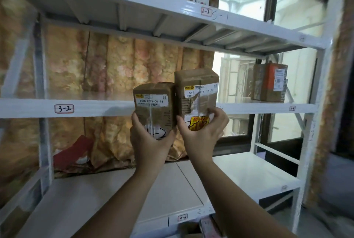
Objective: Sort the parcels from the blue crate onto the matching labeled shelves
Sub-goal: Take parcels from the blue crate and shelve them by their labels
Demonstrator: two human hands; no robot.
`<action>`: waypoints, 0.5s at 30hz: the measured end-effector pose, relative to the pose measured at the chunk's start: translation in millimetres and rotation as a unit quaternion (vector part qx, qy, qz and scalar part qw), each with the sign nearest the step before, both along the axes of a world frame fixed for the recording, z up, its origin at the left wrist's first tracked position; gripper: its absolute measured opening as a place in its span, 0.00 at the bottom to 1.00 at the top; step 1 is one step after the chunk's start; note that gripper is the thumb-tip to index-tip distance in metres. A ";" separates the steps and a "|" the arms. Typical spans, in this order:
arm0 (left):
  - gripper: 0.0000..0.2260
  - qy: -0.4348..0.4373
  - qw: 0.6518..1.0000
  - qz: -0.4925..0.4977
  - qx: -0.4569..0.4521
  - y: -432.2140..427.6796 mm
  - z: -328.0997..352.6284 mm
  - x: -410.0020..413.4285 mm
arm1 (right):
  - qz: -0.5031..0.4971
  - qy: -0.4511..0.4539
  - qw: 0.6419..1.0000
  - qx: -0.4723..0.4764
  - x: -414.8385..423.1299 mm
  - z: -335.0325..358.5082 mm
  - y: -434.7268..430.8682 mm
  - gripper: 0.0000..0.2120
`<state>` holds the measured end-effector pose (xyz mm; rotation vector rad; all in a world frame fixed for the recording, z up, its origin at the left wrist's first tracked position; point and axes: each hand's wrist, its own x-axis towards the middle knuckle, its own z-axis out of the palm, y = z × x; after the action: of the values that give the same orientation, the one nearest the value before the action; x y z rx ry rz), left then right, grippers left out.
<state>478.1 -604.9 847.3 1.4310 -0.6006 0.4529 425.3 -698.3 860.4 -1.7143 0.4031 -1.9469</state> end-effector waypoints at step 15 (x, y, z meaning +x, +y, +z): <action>0.50 -0.078 0.997 0.018 0.016 -79.4 144.2 12.3 | 0.022 -0.069 0.997 -0.017 20.2 183.5 -87.1 0.33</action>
<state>490.4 -684.2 991.5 1.4476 -0.7108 0.5893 445.4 -785.4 1043.9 -1.5850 0.2813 -2.0360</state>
